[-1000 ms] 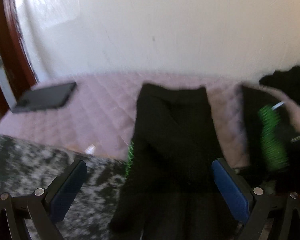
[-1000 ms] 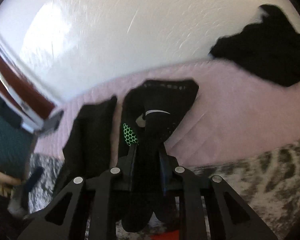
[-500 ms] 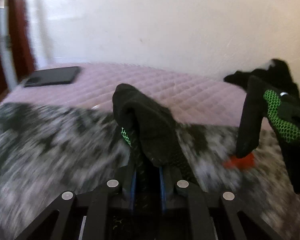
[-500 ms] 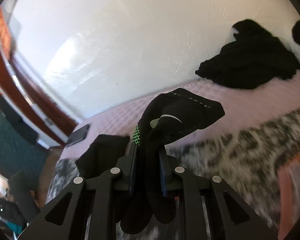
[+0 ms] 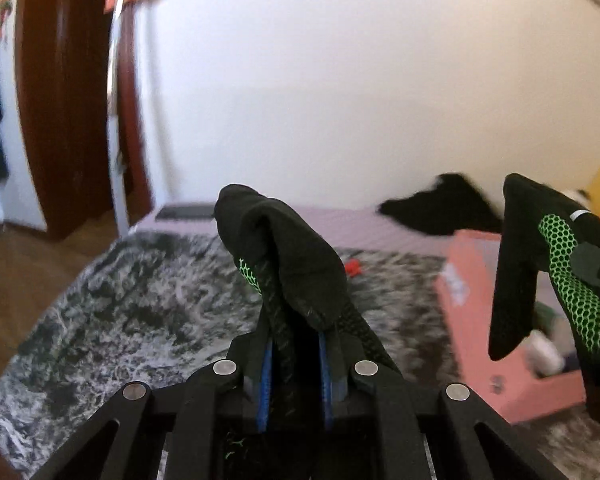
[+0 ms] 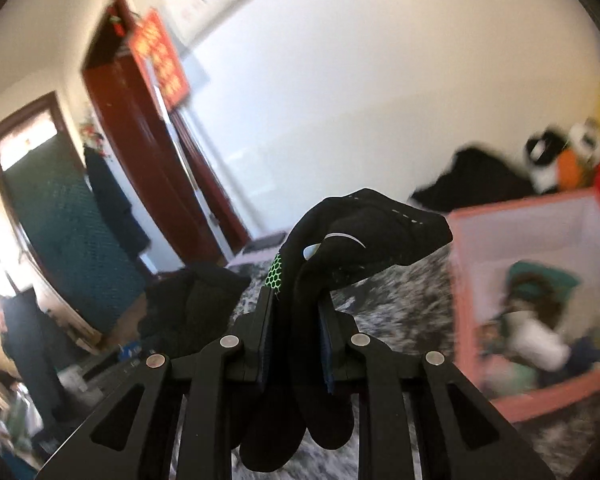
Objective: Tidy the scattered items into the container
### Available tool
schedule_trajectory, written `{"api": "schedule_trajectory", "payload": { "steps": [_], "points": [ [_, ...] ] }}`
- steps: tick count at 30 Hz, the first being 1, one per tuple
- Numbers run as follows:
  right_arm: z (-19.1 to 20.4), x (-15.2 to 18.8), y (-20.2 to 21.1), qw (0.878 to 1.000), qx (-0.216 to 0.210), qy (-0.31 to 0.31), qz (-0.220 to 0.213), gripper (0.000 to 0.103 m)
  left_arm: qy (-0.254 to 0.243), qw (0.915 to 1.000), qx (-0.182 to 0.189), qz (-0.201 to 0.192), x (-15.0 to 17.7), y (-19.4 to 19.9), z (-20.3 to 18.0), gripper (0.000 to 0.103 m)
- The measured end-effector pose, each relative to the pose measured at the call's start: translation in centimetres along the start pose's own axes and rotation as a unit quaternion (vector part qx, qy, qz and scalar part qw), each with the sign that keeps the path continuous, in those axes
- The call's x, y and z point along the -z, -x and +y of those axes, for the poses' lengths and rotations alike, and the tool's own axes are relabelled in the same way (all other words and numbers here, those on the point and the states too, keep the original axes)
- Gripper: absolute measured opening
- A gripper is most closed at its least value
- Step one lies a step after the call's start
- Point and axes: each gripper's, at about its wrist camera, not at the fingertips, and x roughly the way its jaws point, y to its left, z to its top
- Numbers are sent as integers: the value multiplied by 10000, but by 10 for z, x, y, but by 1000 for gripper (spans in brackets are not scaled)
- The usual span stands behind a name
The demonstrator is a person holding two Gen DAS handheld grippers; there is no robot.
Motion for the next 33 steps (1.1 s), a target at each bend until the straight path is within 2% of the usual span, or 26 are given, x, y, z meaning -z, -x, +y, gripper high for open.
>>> {"api": "schedule_trajectory", "payload": {
  "steps": [4, 8, 11, 13, 15, 17, 18, 19, 20, 21, 22, 24, 26, 30, 33],
  "points": [
    [-9, -5, 82, 9978, 272, 193, -565, 22, -286, 9985, 368, -289, -15, 39, -44, 13],
    [-33, -23, 143, 9912, 669, 217, -1119, 22, -598, 9928, 892, -524, -45, 59, -105, 13],
    [-59, -40, 183, 9845, 924, 156, -1486, 26, -712, 9856, 1378, -678, -71, 59, -148, 13],
    [-78, -52, 196, 9802, 1114, 183, -1627, 26, -834, 9811, 1579, -744, -88, 53, -179, 16],
    [-104, -68, 191, 9769, 1339, 182, -1658, 27, -996, 9784, 1652, -743, -102, 27, -206, 25],
    [-141, -89, 153, 9828, 1342, 125, -1263, 31, -1190, 9803, 1459, -591, -105, -10, -230, 54],
    [-159, -97, 130, 9865, 1351, 77, -925, 38, -1277, 9819, 1310, -498, -105, -27, -239, 75],
    [-180, -99, 100, 9857, 1649, -38, -344, 61, -1313, 9839, 1143, -402, -101, -41, -244, 78],
    [-202, -97, 67, 9772, 2087, -185, 336, 71, -1322, 9841, 1144, -300, -93, -50, -243, 78],
    [-216, -91, 52, 9705, 2315, -270, 613, 71, -1331, 9841, 1154, -212, -85, -58, -242, 79],
    [-224, -82, 46, 9671, 2433, -321, 671, 71, -1349, 9833, 1201, -222, -73, -60, -234, 86],
    [-226, -62, 52, 9704, 2329, -423, 467, 77, -1451, 9841, 976, -311, -54, -58, -222, 102],
    [-224, -41, 64, 9729, 2208, -643, 228, 89, -1441, 9867, 652, -371, -38, -49, -210, 103],
    [-205, 8, 81, 9766, 1791, -1173, -177, 95, -1235, 9916, 228, -318, -7, -34, -167, 103],
    [-170, 37, 77, 9844, 1420, -1029, -169, 95, -1073, 9937, 24, -321, 12, -16, -134, 103]
  ]
}}
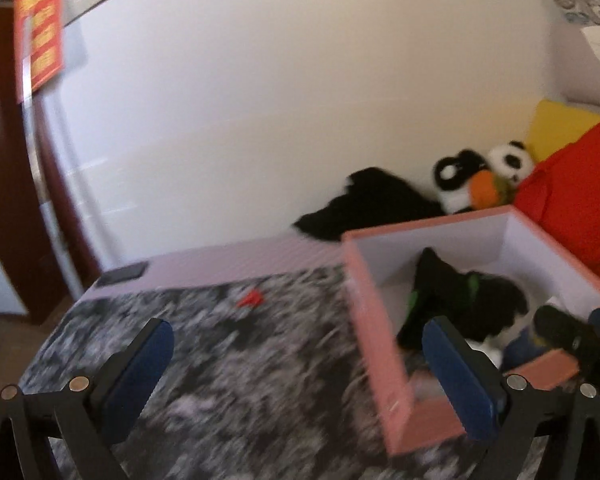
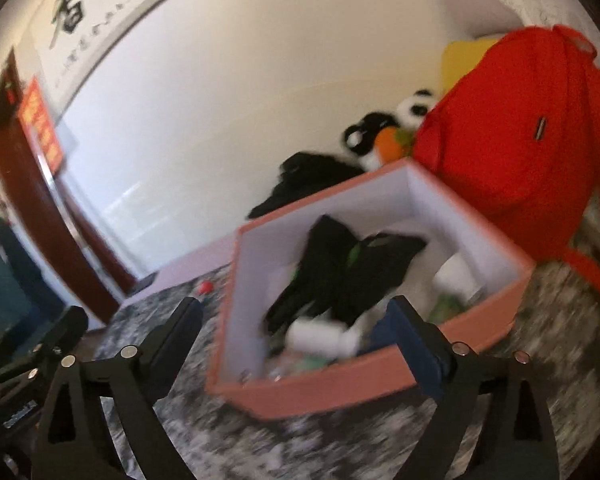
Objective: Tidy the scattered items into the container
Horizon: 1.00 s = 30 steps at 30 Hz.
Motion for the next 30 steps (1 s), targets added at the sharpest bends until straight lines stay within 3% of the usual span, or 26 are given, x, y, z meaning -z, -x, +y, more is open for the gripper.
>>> {"api": "schedule_trajectory", "payload": {
  "steps": [6, 12, 22, 30],
  "points": [
    [73, 58, 3, 9953, -194, 953, 0, 96, 284, 9992, -279, 70, 43, 35, 45, 103],
    [116, 89, 2, 9931, -253, 1134, -166, 97, 597, 9973, -405, 95, 72, 51, 75, 103],
    [156, 114, -33, 9901, -193, 1380, -167, 98, 975, 9939, -409, 309, 96, 33, 106, 103],
    [154, 116, -50, 9866, 197, 1619, -46, 98, 1193, 9919, -273, 335, 102, 15, 116, 103]
  ]
}}
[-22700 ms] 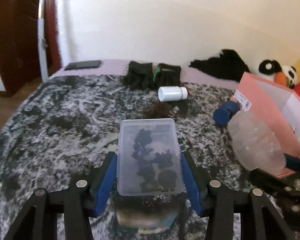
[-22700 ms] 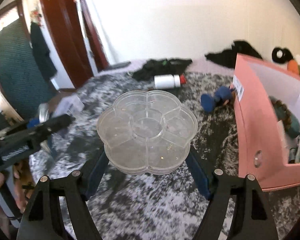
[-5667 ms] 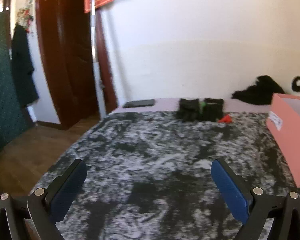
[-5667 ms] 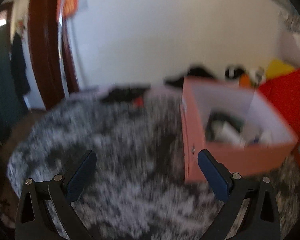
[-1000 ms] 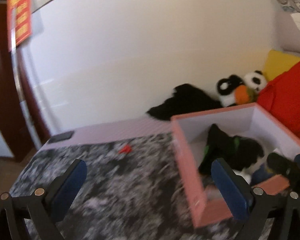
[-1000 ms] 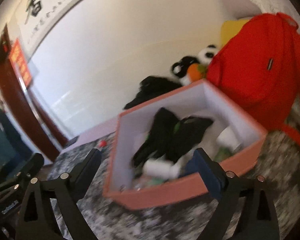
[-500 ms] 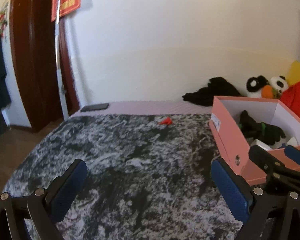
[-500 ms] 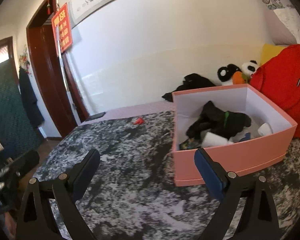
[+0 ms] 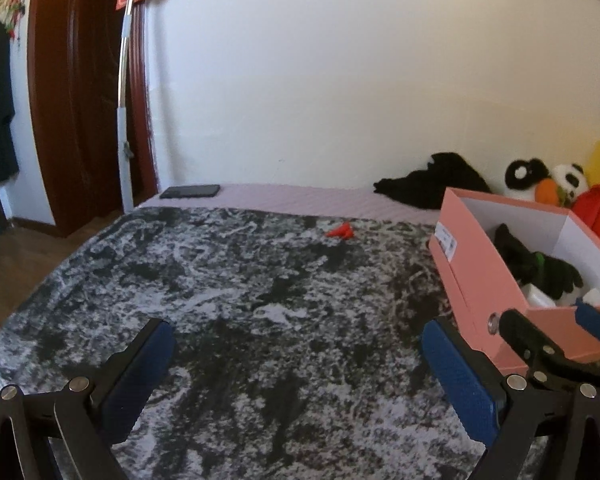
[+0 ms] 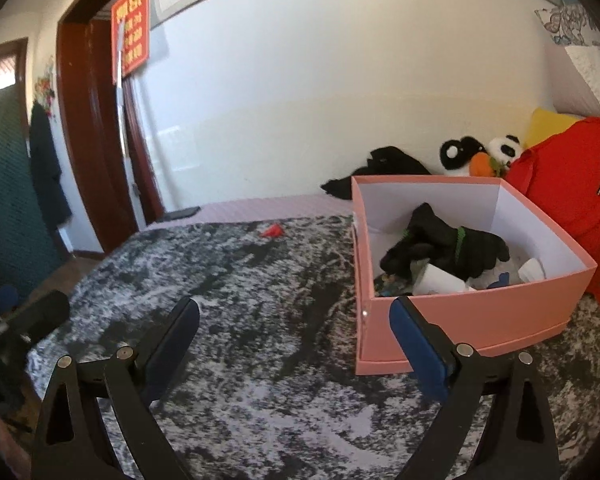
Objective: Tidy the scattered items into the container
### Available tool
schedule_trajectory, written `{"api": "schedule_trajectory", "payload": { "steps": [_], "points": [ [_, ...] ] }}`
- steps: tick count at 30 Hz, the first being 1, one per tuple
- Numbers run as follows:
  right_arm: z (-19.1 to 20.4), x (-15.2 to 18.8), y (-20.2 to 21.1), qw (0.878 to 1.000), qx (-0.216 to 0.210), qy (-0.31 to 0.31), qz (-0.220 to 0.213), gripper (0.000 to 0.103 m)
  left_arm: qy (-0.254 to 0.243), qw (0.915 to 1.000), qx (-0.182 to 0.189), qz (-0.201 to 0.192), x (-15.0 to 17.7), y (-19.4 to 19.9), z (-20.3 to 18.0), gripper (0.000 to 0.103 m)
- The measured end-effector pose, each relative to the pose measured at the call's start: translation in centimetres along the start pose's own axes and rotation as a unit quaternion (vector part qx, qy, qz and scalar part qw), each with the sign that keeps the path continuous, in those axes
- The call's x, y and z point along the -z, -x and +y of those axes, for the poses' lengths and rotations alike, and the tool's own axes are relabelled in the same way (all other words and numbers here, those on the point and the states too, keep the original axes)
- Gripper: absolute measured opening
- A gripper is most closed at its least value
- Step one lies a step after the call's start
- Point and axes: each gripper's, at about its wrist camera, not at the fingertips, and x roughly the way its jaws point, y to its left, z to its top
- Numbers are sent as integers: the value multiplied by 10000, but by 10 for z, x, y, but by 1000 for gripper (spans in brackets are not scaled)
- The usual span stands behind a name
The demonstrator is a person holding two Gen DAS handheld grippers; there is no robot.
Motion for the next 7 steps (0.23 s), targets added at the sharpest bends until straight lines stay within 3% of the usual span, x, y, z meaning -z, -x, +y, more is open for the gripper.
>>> {"api": "schedule_trajectory", "payload": {
  "steps": [3, 7],
  "points": [
    [-3, 0, -5, 9999, 99, 20, 59, 99, 159, 9997, -10, 204, 4, -12, 5, 103],
    [-5, 1, -12, 9997, 174, 46, 137, 99, 237, 9995, -116, 154, 9, -18, 10, 102]
  ]
}}
